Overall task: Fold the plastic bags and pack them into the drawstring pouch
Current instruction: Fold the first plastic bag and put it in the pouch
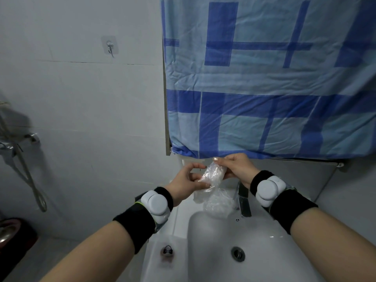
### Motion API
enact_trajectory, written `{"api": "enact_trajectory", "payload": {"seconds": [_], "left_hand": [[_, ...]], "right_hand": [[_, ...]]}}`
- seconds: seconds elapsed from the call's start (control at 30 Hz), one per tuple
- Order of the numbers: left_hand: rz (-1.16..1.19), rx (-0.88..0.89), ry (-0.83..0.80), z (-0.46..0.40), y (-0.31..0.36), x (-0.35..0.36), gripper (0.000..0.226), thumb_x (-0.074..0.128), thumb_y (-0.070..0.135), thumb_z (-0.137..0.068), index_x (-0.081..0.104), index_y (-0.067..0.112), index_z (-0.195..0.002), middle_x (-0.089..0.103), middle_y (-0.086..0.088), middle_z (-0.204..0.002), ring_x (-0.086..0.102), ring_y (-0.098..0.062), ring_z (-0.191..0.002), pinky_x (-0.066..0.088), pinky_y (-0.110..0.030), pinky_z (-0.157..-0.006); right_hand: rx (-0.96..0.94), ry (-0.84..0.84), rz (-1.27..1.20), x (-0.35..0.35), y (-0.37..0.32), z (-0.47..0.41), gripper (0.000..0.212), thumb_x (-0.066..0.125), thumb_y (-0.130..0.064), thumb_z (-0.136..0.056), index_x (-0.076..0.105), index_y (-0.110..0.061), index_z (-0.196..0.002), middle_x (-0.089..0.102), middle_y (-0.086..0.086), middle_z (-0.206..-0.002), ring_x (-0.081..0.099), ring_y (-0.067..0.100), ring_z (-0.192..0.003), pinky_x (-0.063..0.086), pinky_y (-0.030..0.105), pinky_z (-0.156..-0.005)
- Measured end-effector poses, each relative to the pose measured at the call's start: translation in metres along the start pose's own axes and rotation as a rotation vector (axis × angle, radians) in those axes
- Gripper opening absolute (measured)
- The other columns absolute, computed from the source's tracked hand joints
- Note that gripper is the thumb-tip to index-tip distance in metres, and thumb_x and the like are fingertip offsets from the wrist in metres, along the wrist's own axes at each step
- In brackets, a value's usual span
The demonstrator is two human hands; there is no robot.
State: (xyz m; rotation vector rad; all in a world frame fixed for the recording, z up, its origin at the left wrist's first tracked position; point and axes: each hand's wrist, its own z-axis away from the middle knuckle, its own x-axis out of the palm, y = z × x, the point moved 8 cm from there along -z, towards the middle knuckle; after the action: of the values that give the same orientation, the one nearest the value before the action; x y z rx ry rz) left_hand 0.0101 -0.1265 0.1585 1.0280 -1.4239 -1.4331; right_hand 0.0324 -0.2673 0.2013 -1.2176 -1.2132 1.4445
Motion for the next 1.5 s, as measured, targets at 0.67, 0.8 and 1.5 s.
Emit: {"api": "enact_trajectory", "payload": {"seconds": [0.67, 0.8, 1.5], "left_hand": [[-0.039, 0.164, 0.005, 0.003, 0.025, 0.012, 0.037, 0.072, -0.005, -0.074, 0.065, 0.013, -0.106, 0.063, -0.020, -0.108, 0.058, -0.025, -0.093, 0.053, -0.038, -0.089], [-0.059, 0.204, 0.103, 0.002, 0.026, 0.003, 0.050, 0.078, -0.005, -0.066, 0.065, 0.020, -0.108, 0.063, -0.012, -0.104, 0.057, -0.019, -0.091, 0.052, -0.038, -0.090], [-0.345, 0.046, 0.083, -0.012, 0.013, -0.008, 0.020, 0.082, 0.020, -0.068, 0.074, 0.007, -0.081, 0.067, -0.012, -0.078, 0.055, -0.018, -0.071, 0.048, -0.033, -0.071]], "right_hand": [[0.058, 0.117, -0.226, 0.002, 0.012, -0.011, 0.040, 0.071, -0.015, -0.081, 0.047, -0.009, -0.113, 0.063, 0.013, -0.092, 0.062, 0.019, -0.069, 0.052, 0.025, -0.055], [0.164, -0.044, -0.142, 0.013, 0.022, -0.004, 0.042, 0.054, -0.047, -0.088, 0.063, -0.008, -0.099, 0.065, 0.009, -0.081, 0.062, 0.020, -0.070, 0.052, 0.032, -0.064], [-0.005, -0.182, 0.146, 0.015, 0.019, 0.000, 0.017, 0.071, -0.019, -0.079, 0.074, -0.005, -0.087, 0.053, 0.004, -0.061, 0.045, 0.008, -0.054, 0.036, 0.018, -0.051]]}}
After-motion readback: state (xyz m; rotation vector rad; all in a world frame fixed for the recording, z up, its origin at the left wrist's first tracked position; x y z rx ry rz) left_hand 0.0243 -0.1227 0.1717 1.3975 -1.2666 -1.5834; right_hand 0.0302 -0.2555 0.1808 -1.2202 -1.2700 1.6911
